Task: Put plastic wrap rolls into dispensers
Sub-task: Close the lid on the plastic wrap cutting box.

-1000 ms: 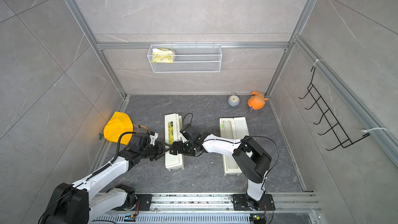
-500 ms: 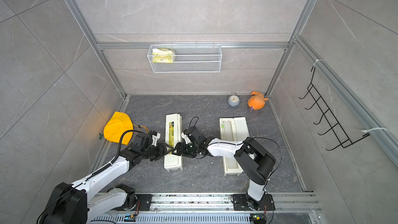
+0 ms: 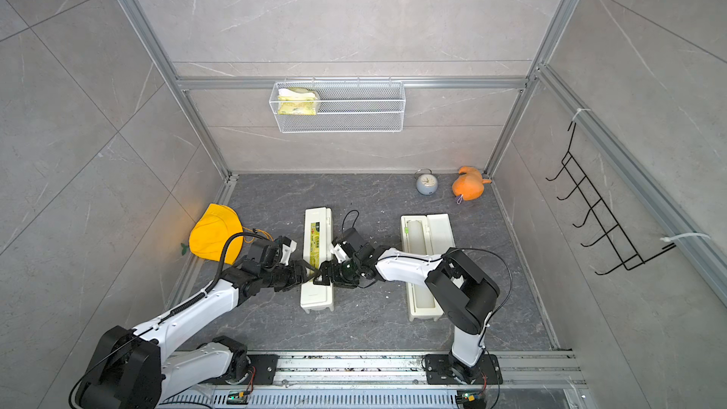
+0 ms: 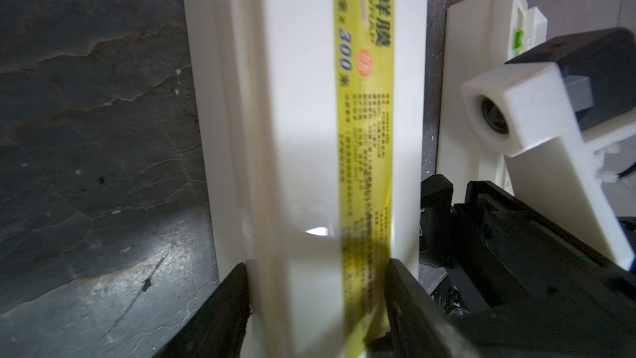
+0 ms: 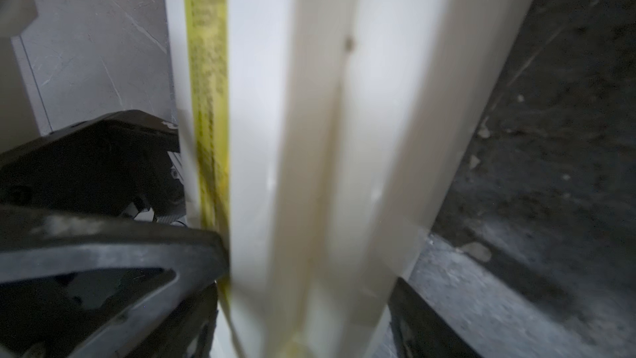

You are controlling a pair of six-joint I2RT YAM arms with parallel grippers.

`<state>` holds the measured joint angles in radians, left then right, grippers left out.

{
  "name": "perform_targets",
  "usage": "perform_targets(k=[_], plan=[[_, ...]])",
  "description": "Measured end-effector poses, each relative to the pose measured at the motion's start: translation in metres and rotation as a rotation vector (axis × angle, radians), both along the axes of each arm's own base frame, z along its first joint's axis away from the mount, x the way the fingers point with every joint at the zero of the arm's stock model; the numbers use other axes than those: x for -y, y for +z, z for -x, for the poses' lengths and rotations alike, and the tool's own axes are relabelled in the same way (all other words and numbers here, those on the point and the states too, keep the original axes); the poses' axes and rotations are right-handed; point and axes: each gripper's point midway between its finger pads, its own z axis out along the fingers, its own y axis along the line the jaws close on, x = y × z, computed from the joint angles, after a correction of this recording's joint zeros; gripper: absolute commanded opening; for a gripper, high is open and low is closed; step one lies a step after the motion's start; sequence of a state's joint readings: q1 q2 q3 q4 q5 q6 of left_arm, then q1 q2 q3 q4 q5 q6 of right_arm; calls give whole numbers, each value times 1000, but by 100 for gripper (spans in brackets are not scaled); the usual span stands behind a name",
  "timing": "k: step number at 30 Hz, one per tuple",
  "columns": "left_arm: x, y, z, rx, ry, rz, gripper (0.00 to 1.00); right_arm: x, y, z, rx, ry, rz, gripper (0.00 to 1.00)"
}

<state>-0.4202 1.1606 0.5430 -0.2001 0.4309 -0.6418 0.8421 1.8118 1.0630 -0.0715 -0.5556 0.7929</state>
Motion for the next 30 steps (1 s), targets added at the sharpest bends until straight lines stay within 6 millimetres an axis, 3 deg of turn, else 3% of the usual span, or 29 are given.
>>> perform_targets(k=[8, 14, 17, 23, 30], plan=[[4, -3, -5, -12, -11, -20, 61, 4, 0, -6, -60, -17, -50, 55], [6, -9, -10, -11, 20, 6, 57, 6, 0, -8, -72, -26, -61, 48], [7, -10, -16, 17, 45, 30, 58, 6, -1, -8, -75, -29, -60, 50], [7, -6, -27, 47, 63, 25, 73, 7, 1, -13, -67, -23, -69, 61], [3, -1, -49, 21, 45, 30, 77, 7, 4, -54, -32, -44, -76, 67]])
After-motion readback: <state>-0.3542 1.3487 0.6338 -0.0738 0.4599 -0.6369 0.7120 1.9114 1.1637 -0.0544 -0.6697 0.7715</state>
